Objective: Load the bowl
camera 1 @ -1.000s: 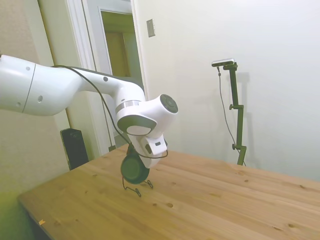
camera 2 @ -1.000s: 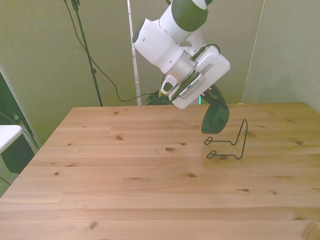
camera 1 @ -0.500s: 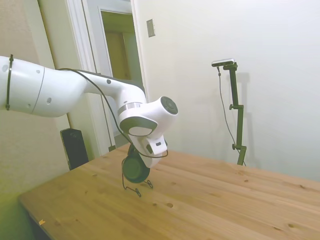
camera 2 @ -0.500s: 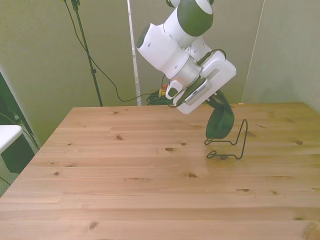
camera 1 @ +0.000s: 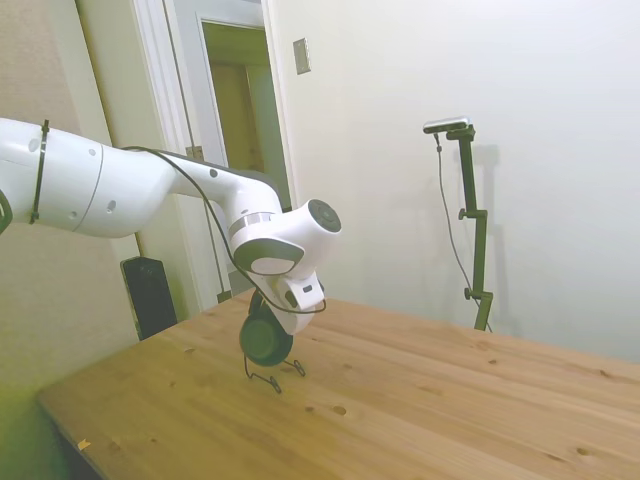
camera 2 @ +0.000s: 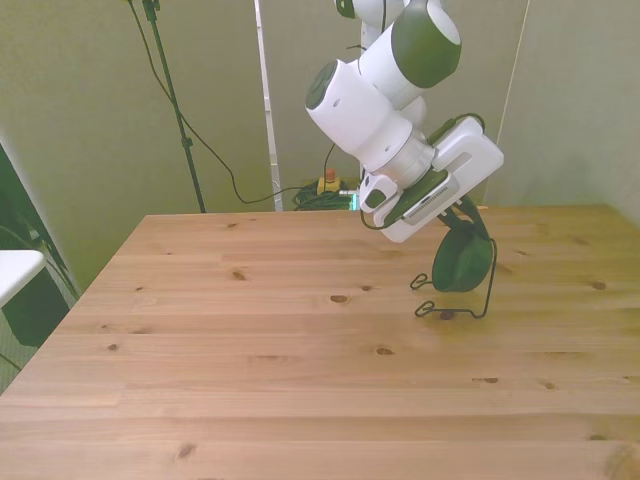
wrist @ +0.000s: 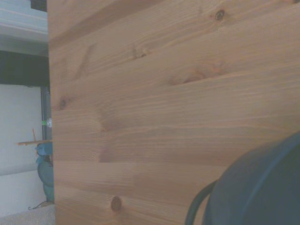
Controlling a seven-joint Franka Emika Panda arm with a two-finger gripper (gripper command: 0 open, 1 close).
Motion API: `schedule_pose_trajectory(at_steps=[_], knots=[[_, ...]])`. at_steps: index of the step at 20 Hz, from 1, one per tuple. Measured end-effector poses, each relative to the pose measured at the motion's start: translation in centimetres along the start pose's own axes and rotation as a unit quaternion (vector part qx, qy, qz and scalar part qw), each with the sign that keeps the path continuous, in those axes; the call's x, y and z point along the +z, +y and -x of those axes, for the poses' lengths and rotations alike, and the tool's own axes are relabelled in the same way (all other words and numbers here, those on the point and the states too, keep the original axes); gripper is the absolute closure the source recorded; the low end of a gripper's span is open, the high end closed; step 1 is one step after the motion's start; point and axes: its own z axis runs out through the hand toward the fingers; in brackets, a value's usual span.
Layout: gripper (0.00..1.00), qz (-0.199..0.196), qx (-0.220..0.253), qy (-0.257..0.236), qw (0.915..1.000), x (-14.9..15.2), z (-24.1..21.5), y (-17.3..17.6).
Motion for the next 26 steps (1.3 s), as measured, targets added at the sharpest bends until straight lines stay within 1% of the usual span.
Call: schedule_pose_trajectory(at_steps=[3, 16, 26], knots=[[1.00, 0.005, 0.004, 0.001, 1.0000, 0.6, -0.2, 0.6], [1.00, 0.008, 0.002, 0.014, 0.9999, 0.6, -1.0, 0.9], [1.00, 0.026, -0.006, 0.024, 0.9994, 1.3, -1.3, 1.0]])
